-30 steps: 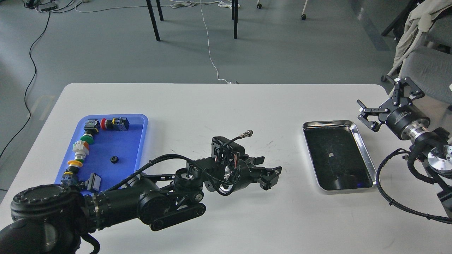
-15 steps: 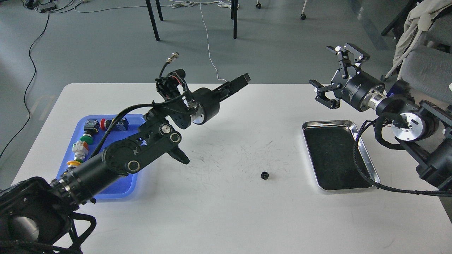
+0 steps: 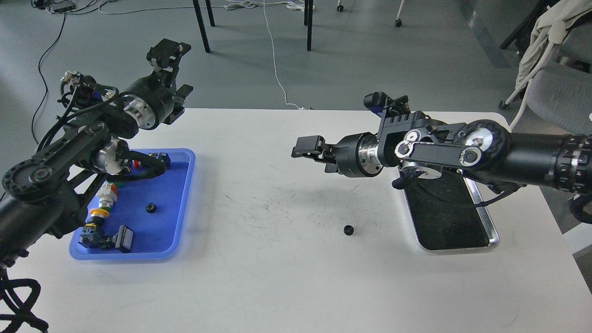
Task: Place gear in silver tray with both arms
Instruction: 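Lower the right gripper toward the black gear on the table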
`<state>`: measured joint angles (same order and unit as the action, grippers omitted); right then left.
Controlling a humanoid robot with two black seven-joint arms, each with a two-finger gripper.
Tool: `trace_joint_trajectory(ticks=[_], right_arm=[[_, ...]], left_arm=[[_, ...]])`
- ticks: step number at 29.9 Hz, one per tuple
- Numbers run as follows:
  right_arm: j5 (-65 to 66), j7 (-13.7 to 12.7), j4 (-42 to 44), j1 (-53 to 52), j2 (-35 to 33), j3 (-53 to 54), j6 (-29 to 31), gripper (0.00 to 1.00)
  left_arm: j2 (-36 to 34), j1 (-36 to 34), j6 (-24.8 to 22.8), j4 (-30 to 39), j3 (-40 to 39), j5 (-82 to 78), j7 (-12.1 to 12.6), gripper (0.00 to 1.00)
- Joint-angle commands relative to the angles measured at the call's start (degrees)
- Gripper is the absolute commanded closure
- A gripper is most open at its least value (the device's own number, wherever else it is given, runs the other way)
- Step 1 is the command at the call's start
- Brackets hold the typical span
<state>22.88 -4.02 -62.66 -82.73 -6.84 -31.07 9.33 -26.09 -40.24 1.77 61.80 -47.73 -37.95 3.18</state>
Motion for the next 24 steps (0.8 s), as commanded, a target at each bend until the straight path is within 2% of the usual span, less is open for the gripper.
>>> trace_joint_trajectory(ticks=[1,4,6,10,16,24], right_arm=[[2.1,-1.2,2.7,-0.7,6.8,-8.7,0.5,0.01],[2.0,-1.7,6.2,-0.4,6.8,-9.9,1.7,0.01],[1.6,-2.0,6.4,-0.4,6.8,-10.0,4.5,0.01],[1.4,-2.0,6.0,-0.6,6.8,-10.1,9.6,0.01],[-5.1,-2.0,3.0,-0.6,6.0,-10.1,13.4,0.02],[-4.8,-2.0,2.5,-3.6,5.4,-13.9,17.7,0.02]], left_arm=[[-0.5,0.8,0.0,0.0,-1.0,0.1,-0.2,0.02],[-0.9,0.8,0.1,0.0,-1.0,0.1,-0.5,0.02],[-0.9,0.8,0.1,0.0,-0.9,0.1,-0.5,0.02],[-0.5,0.8,0.1,0.0,-0.9,0.1,-0.5,0.02],[-0.4,0.8,0.1,0.0,-0.8,0.1,-0.5,0.02],[-0.2,0.8,0.2,0.0,-0.7,0.1,-0.5,0.02]])
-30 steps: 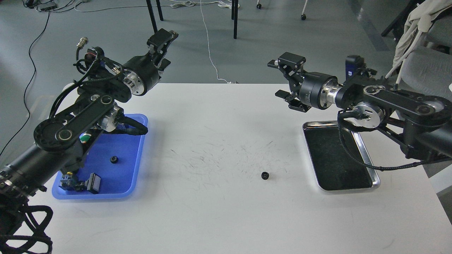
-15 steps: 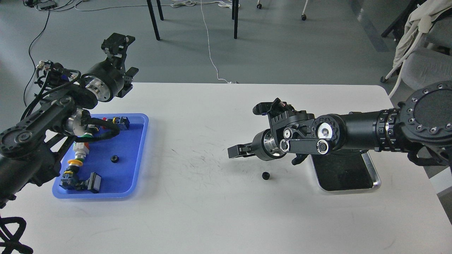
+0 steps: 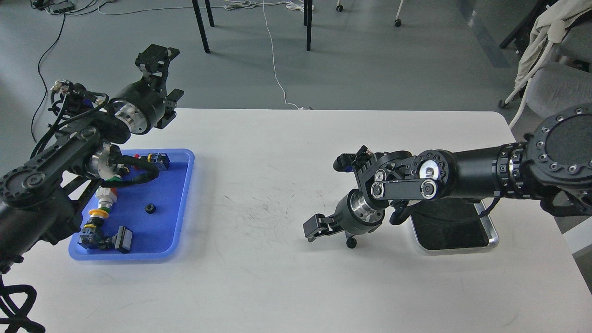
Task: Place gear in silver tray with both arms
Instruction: 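Lower the right gripper toward the black gear on the table, then grasp the black gear with the right gripper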
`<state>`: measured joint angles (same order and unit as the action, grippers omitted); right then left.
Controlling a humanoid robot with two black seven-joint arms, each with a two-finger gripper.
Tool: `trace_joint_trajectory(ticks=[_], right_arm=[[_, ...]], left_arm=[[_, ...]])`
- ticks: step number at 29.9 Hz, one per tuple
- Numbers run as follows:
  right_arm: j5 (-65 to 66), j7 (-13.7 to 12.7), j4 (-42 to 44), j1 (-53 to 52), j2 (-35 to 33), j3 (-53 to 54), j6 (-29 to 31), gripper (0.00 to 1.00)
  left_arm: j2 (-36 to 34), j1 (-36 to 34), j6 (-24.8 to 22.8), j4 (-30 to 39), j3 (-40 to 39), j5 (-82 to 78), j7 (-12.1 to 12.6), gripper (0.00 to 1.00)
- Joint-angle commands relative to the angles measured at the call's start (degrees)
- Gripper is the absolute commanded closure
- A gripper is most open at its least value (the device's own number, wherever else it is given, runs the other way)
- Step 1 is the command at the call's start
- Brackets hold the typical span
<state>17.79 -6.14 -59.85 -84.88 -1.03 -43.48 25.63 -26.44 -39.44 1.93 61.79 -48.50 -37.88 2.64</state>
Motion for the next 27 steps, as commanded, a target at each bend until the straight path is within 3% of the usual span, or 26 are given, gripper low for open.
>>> trace_joint_trajectory(ticks=[1,16,27], right_arm=[[0.8,0.1,-0.4,-1.9,-0.5,-1.6,1.4,0.02],[3.7,0.1,-6.4,-5.4,-3.1,-4.6,2.4,0.03],[3.8,0.3,-6.4,-5.3,-1.0,-5.8,2.4,0.12]], left_arm=[[0.2,0.0,0.0,0.0,0.1,0.0,0.0,0.02],[0.2,-0.2,0.1,0.0,-0.1,0.0,0.0,0.02],[0.2,-0.2,0.1,0.0,-0.1,0.0,0.0,0.02]])
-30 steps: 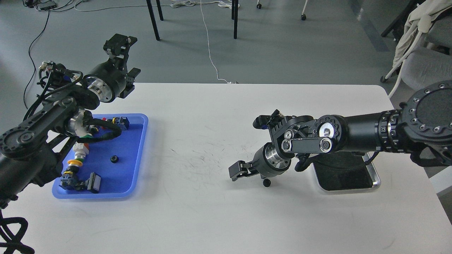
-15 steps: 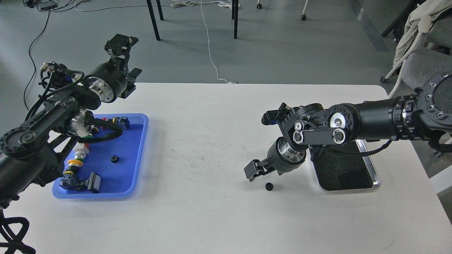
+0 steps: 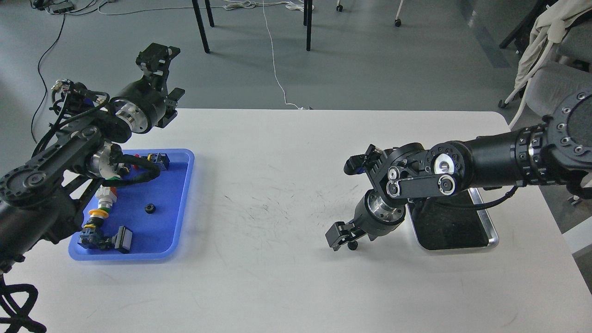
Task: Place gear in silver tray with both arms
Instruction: 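Grasp the black gear with the right gripper, then carry the gear over the silver tray and lower it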
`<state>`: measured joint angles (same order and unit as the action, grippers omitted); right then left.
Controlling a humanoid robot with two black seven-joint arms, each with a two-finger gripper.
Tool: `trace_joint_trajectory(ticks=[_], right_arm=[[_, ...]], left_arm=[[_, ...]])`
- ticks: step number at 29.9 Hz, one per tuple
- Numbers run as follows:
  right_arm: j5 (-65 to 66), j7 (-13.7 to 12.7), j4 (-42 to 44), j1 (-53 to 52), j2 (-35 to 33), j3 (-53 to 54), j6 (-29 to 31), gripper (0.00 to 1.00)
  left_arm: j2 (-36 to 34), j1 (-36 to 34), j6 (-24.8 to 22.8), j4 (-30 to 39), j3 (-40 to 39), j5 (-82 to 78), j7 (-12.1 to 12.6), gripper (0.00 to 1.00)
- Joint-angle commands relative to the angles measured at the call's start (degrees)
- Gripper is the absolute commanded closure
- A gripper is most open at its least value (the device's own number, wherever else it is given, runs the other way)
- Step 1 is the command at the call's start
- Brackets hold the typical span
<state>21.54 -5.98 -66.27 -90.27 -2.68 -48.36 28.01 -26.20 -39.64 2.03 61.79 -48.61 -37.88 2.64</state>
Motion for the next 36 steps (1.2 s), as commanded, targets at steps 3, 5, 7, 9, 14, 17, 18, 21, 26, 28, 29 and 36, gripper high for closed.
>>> trace_joint_trajectory(ticks=[3,5,7,9,14,17,18,21,26,28,29,36], right_arm=[[1.6,0.2,0.2,0.2,1.4,-1.7,0.0,0.18],[3.0,0.2,0.4,0.2,1.4,-1.8,0.0,0.23],[3.4,0.2,0.4,0.1,1.4,-1.8,0.0,0.28],[3.5,0.2,0.4,0.1,1.5,-1.9,0.0,0.31],[3.5,0.1,0.5,0.1,2.2,-2.0,0.0,0.47],[3.5,0.1,0.5,0.0,2.2,-2.5,0.0,0.61],[3.5,0.1,0.5,0.0,2.4,-2.5,0.0,0.62],[3.5,0.1,0.5,0.0,2.4,-2.5,0.0,0.92],[3.5,0.1,0.9,0.0,2.3,-2.1,0.0,0.98],[3.4,0.2,1.0,-0.2,1.9,-1.5,0.0,0.98],[3.4,0.1,1.0,-0.5,1.5,-0.8,0.0,0.98],[3.4,0.4,-0.3,-5.2,-15.3,3.6,0.0,0.98]], left_arm=[[-0.1,0.0,0.0,0.0,0.0,0.0,0.0,0.02],[-0.1,-0.1,0.0,0.0,0.0,0.0,0.0,0.02],[-0.1,-0.1,0.0,0.0,0.0,0.0,0.0,0.02],[0.0,0.0,0.0,0.0,0.0,0.0,0.0,0.02],[0.1,-0.1,0.0,0.0,0.0,0.0,0.0,0.02],[0.1,-0.1,0.0,0.0,0.0,0.0,0.0,0.02],[0.1,-0.1,0.0,0.0,0.0,0.0,0.0,0.02],[0.0,-0.1,0.0,0.0,0.0,0.0,0.0,0.02],[-0.2,-0.1,0.0,0.0,0.1,-0.1,0.0,0.02],[-0.2,-0.1,0.0,0.0,0.2,-0.1,0.0,0.02],[-0.2,-0.1,0.0,0.0,0.2,-0.1,0.0,0.02],[0.3,-0.4,0.1,0.0,0.4,-0.2,0.0,0.02]])
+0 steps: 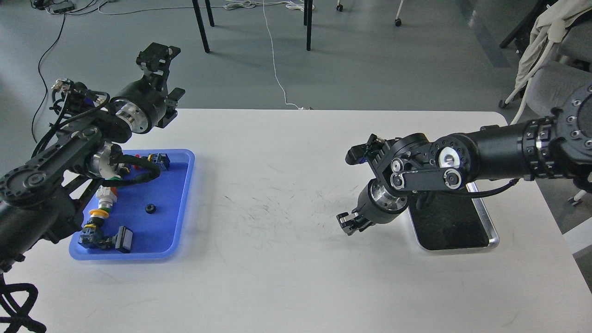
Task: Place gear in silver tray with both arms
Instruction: 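Carry the gear over the silver tray and lower it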
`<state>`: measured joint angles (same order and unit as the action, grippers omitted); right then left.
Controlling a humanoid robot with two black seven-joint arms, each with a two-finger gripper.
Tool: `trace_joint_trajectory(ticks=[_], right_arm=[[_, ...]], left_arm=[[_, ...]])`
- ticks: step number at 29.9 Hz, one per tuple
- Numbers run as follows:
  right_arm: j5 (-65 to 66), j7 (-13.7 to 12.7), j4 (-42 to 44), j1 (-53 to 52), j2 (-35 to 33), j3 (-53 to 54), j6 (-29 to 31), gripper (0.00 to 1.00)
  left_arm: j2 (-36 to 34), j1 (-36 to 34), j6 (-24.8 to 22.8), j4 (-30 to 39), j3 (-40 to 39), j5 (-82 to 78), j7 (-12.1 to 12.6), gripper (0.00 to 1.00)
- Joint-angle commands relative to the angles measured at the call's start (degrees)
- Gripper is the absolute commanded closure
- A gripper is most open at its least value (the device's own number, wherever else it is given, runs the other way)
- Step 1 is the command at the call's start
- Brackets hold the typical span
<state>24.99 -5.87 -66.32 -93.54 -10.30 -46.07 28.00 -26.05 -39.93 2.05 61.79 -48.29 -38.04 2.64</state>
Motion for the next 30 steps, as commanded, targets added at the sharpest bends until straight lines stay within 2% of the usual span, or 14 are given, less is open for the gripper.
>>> trace_joint_trajectory(ticks=[1,4,7,12,15,23,30], right_arm=[[0.1,0.4,0.0,-2.1,-10.8,1.8,0.0,0.98],[1.5,0.7,1.2,-1.1,-19.1,2.4,0.0,0.98],[5.5,1.3,5.4,4.2,-23.4,3.2,0.0,0.98],[6.7,1.6,14.1,15.5,-23.7,11.9,0.0,0.98],[6.8,1.6,16.1,17.5,-23.6,13.7,0.0,0.98],[6.8,1.6,16.7,18.9,-21.8,14.1,-0.9,0.98],[6.8,1.6,16.7,20.2,-19.1,14.0,-2.9,0.94]], left_arm=[[0.1,-0.1,0.1,0.0,0.0,0.0,0.0,0.02],[0.3,-0.1,0.1,0.0,0.1,0.0,0.0,0.02],[0.6,-0.3,0.1,0.0,0.4,-0.1,0.0,0.02],[2.3,-0.5,0.2,0.0,0.5,-0.1,0.0,0.02],[2.4,-0.5,1.0,0.0,0.6,-0.1,0.0,0.02],[2.3,-1.4,1.1,-0.1,0.6,-0.1,0.1,0.02],[2.4,-1.8,1.2,-0.2,0.6,-0.1,0.1,0.02]])
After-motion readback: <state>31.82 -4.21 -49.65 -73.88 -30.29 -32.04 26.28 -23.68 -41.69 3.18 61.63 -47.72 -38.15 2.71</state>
